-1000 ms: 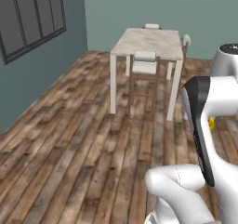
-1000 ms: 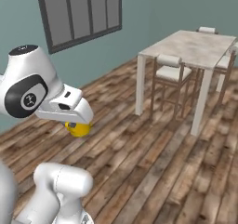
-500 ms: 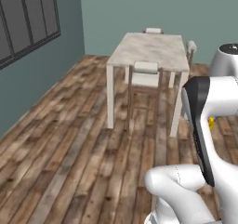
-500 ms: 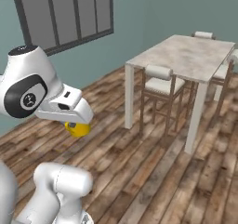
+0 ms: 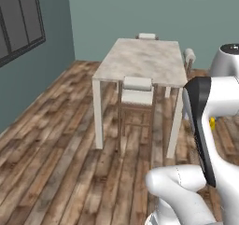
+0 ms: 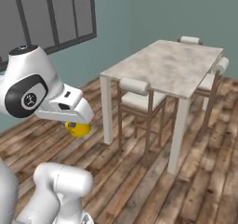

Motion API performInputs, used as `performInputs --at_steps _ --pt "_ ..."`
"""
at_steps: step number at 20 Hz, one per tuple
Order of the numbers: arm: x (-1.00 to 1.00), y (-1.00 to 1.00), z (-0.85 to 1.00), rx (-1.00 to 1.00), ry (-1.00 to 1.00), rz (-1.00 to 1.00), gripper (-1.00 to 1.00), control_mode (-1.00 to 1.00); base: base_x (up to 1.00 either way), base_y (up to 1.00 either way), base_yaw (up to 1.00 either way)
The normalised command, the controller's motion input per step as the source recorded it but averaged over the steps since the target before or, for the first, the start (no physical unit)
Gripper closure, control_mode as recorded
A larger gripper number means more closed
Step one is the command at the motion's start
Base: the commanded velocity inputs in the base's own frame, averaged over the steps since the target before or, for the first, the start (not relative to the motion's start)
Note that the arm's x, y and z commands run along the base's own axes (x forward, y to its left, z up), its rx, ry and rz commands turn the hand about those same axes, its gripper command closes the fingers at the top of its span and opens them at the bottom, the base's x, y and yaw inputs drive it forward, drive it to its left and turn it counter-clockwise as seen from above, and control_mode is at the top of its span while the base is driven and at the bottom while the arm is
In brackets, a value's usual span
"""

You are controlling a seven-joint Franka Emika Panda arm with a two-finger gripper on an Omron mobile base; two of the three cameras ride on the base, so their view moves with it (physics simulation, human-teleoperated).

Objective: Clear the mugs and bowl far away from the sink.

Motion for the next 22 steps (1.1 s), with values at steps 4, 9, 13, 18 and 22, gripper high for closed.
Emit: performInputs --at_steps 4,9,13,18,22 --pt "0.00 0.00 0.00 0.00 0.00 0.00 1.00 1.00 1.00 -0.52 -0.15" --pt "0.00 0.00 0.00 0.00 0.00 0.00 1.00 1.00 1.00 -0.28 -0.11" --pt "0.00 0.00 0.00 0.00 0.00 0.00 1.00 1.00 1.00 -0.13 -0.09" --pt "0.00 0.00 0.00 0.00 0.00 0.00 1.00 1.00 1.00 -0.21 -0.16" --pt "0.00 0.00 0.00 0.00 0.00 0.00 1.00 1.00 1.00 -0.01 -0.15"
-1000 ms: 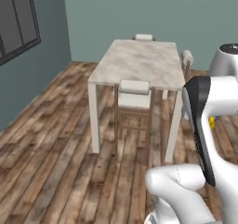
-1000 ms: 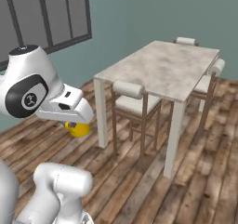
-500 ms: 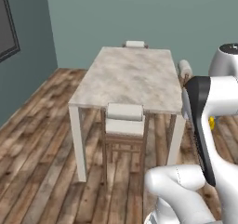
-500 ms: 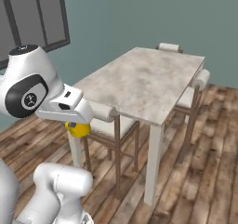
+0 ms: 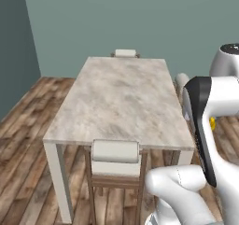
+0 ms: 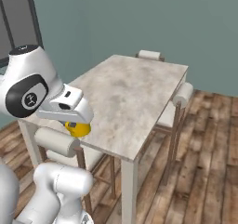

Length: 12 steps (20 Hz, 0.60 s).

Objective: Clear the mugs and bowl far away from the sink.

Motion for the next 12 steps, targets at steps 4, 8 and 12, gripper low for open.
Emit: performInputs --at_steps 4,8,12 --pt "0.00 0.00 0.00 0.00 0.00 0.00 1.00 1.00 1.00 0.00 -0.14" --pt "0.00 0.00 0.00 0.00 0.00 0.00 1.00 1.00 1.00 0.07 -0.07" --pt "0.00 0.00 0.00 0.00 0.00 0.00 1.00 1.00 1.00 0.02 0.07"
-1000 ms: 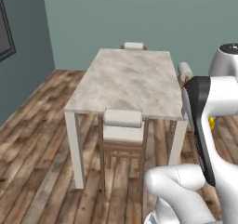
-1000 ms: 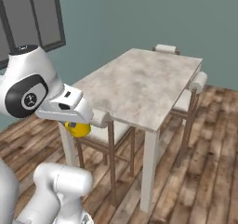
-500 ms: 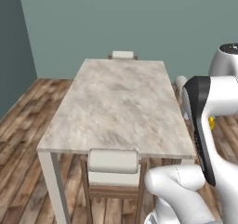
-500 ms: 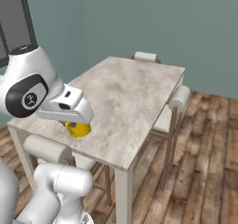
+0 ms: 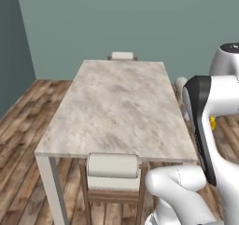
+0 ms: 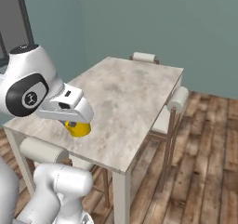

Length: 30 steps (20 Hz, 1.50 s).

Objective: Clear the mugs and bowl far away from the sink.

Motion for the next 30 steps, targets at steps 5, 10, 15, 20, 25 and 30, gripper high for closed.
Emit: performInputs --at_steps 5,10,15,20,25,30 --pt "0.00 0.00 0.00 0.00 0.00 0.00 1.00 1.00 1.00 -0.02 0.23" --pt "0.00 0.00 0.00 0.00 0.00 0.00 1.00 1.00 1.00 0.00 0.25" --pt "1.00 0.00 -0.18 0.00 0.08 0.27 1.00 -1.00 0.00 0.00 0.00" --pt "0.76 0.00 -0.32 0.00 0.00 0.15 1.00 -1.00 0.00 0.00 0.00" --pt "0.69 0.00 -0.39 0.00 0.00 0.09 1.00 -1.00 0.00 0.00 0.00" --pt "0.61 0.00 -0.41 0.00 0.00 0.09 1.00 -1.00 0.00 0.00 0.00"
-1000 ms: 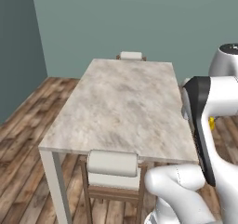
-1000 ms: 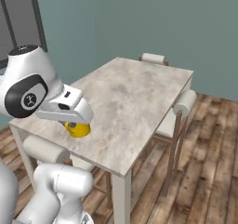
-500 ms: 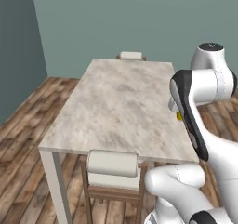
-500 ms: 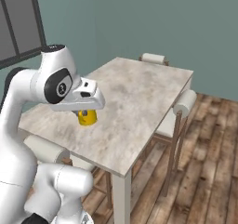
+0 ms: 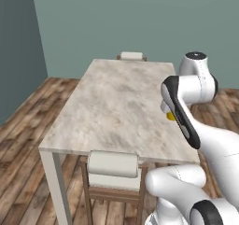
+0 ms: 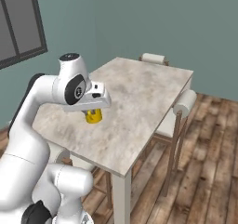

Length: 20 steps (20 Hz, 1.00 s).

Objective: Clear the mugs and bowl far away from the sink.

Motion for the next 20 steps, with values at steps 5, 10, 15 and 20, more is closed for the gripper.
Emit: performInputs --at_steps 5,10,15,20 --pt "0.30 0.02 -0.34 0.00 0.00 0.04 1.00 -1.00 0.00 0.00 0.00" --pt "0.18 0.06 -0.28 0.00 -0.01 0.01 1.00 -1.00 0.00 0.00 0.00" --pt "0.20 0.05 -0.34 0.00 0.00 0.00 1.00 -1.00 0.00 0.00 0.00" --pt "0.19 0.02 -0.36 0.00 0.00 0.00 1.00 -1.00 0.00 0.00 0.00"
